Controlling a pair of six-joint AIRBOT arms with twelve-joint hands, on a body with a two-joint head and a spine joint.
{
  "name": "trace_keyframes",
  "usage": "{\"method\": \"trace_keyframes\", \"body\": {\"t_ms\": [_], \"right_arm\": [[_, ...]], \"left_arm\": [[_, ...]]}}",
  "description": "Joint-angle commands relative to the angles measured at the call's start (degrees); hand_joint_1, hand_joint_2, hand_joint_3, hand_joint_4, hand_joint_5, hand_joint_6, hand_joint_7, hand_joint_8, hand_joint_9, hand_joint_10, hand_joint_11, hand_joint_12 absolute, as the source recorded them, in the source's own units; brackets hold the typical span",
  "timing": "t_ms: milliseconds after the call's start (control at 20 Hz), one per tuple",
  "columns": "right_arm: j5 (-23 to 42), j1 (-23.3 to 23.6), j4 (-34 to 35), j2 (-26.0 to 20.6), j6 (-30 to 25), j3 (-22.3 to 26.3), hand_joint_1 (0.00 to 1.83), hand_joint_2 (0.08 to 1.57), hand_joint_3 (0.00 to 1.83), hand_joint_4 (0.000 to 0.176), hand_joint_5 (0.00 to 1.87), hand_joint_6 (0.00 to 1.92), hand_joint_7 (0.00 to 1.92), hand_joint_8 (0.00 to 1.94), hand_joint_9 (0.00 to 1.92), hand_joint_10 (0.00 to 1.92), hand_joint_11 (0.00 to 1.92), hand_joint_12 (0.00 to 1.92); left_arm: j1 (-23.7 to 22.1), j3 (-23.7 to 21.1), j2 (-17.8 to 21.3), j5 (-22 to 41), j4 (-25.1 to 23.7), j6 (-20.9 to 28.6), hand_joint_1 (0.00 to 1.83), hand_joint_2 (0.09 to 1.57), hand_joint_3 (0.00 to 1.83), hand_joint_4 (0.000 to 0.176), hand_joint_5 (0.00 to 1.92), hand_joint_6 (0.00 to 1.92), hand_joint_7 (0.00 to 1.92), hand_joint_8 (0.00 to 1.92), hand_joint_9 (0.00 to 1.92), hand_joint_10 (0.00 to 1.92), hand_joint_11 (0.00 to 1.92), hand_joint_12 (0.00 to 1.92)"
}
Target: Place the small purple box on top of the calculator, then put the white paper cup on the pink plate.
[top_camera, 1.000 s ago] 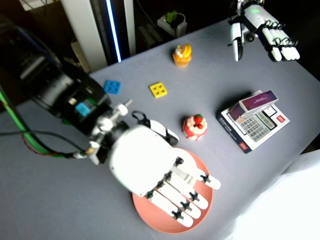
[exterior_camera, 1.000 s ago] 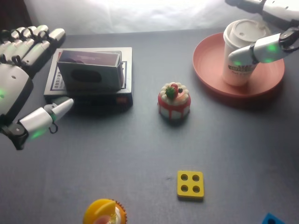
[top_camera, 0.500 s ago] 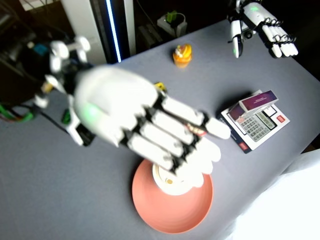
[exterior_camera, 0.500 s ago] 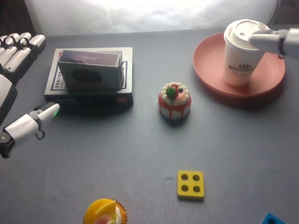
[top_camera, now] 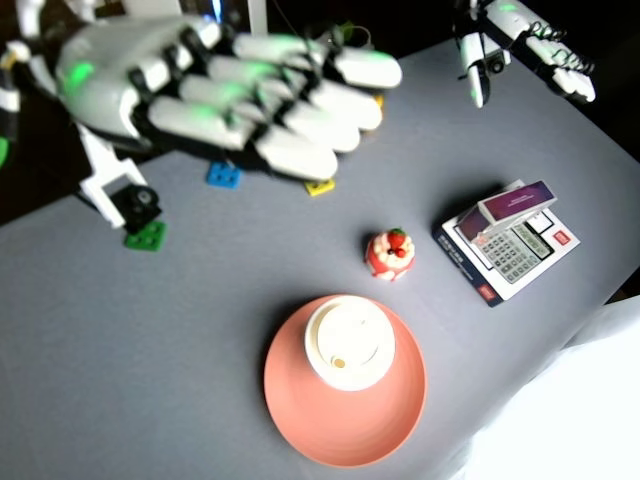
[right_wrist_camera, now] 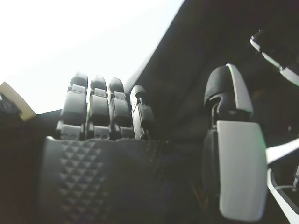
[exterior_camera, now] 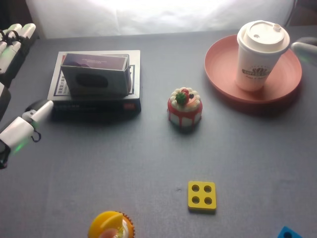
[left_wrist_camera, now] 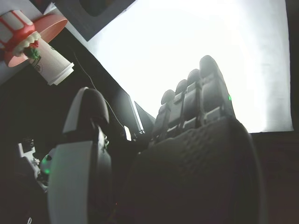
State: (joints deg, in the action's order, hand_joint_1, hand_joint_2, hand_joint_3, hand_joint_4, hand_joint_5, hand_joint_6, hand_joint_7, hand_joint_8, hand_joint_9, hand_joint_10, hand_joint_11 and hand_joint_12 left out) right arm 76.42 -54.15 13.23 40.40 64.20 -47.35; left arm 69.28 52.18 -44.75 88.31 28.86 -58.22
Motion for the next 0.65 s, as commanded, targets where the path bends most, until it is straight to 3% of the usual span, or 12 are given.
{"method": "trace_keyframes", "body": {"t_ms": [0,50,100,150,250,300,350,400,450,500,550,600], "right_arm": [[11.1,-0.2,0.2,-0.5,-0.2,0.4,0.66,1.12,0.02,0.094,0.0,0.0,0.0,0.0,0.0,0.0,0.0,0.0],[13.2,-1.6,0.4,-1.1,-0.2,1.0,0.66,1.12,0.02,0.094,0.0,0.0,0.0,0.0,0.0,0.0,0.0,0.0],[15.6,-3.1,0.5,-1.6,-0.2,1.8,0.63,1.16,0.04,0.061,0.0,0.0,0.0,0.0,0.0,0.0,0.0,0.0],[16.8,-3.8,0.6,-1.9,-0.2,2.2,0.63,1.16,0.04,0.061,0.0,0.0,0.0,0.0,0.0,0.0,0.0,0.0],[20.0,-6.0,1.1,-2.5,-0.2,3.1,0.6,1.16,0.03,0.096,0.0,0.0,0.0,0.0,0.0,0.0,0.0,0.0],[22.3,-7.4,1.4,-2.7,-0.2,3.5,0.61,1.17,0.03,0.085,0.0,0.0,0.0,0.0,0.0,0.0,0.0,0.0],[24.2,-8.6,1.8,-2.9,-0.2,3.9,0.54,1.15,0.01,0.065,0.0,0.0,0.0,0.0,0.0,0.0,0.0,0.0],[24.5,-9.0,2.2,-3.3,-0.2,4.2,0.53,1.15,0.01,0.072,0.0,0.0,0.0,0.0,0.0,0.0,0.0,0.0],[24.5,-9.0,2.2,-3.4,-0.2,4.3,0.53,1.15,0.01,0.072,0.0,0.0,0.0,0.0,0.0,0.0,0.0,0.0],[24.5,-9.0,2.2,-3.5,-0.2,4.4,0.46,1.27,0.02,0.078,0.03,0.01,0.0,0.0,0.0,0.0,0.0,0.0],[24.5,-9.0,2.2,-3.6,-0.2,4.6,0.41,1.26,0.01,0.05,0.01,0.0,0.0,0.0,0.0,0.0,0.0,0.0],[24.5,-9.0,2.1,-3.9,-0.2,5.0,0.41,1.29,0.02,0.079,0.12,0.05,0.0,0.0,0.0,0.0,0.0,0.0]], "left_arm": [[-0.4,-0.1,0.3,8.5,-2.1,0.2,0.68,1.39,0.0,0.085,0.0,0.0,0.0,0.0,0.0,0.0,0.0,0.02],[-0.4,-0.3,0.3,9.3,-2.3,0.2,0.68,1.39,0.0,0.085,0.0,0.0,0.0,0.0,0.0,0.0,0.0,0.02],[-0.4,-0.5,0.3,10.4,-2.6,0.2,0.56,1.38,0.0,0.095,0.0,0.0,0.0,0.0,0.0,0.0,0.0,0.0],[-0.4,-0.6,0.3,11.0,-2.8,0.5,0.56,1.38,0.0,0.095,0.0,0.0,0.0,0.0,0.0,0.0,0.0,0.0],[-0.4,-0.6,0.4,11.1,-3.9,0.9,0.5,1.38,0.0,0.127,0.0,0.0,0.0,0.0,0.0,0.0,0.0,0.0],[-0.5,-0.7,0.5,11.1,-4.5,1.2,0.52,1.37,0.0,0.153,0.0,0.0,0.0,0.0,0.0,0.0,0.0,0.0],[-0.6,-0.7,0.6,11.1,-4.9,1.7,0.57,1.34,0.0,0.169,0.0,0.0,0.0,0.0,0.01,0.0,0.02,0.01],[-1.1,-0.6,0.7,11.1,-5.5,2.0,0.57,1.36,0.0,0.175,0.0,0.0,0.0,0.0,0.0,0.0,0.0,0.0],[-1.7,-0.6,0.8,11.1,-6.1,1.9,0.57,1.36,0.0,0.175,0.0,0.0,0.0,0.0,0.0,0.0,0.0,0.0],[-2.4,-0.6,1.0,11.1,-6.8,1.6,0.65,1.4,0.01,0.166,0.0,0.0,0.0,0.0,0.07,0.03,0.0,0.0],[-3.2,-0.6,1.2,11.1,-7.7,1.4,0.66,1.46,0.01,0.134,0.0,0.0,0.0,0.0,0.01,0.0,0.0,0.0],[-4.0,-0.5,1.4,11.1,-8.6,1.3,0.71,1.51,0.01,0.125,0.0,0.0,0.0,0.0,0.0,0.0,0.0,0.0]]}}
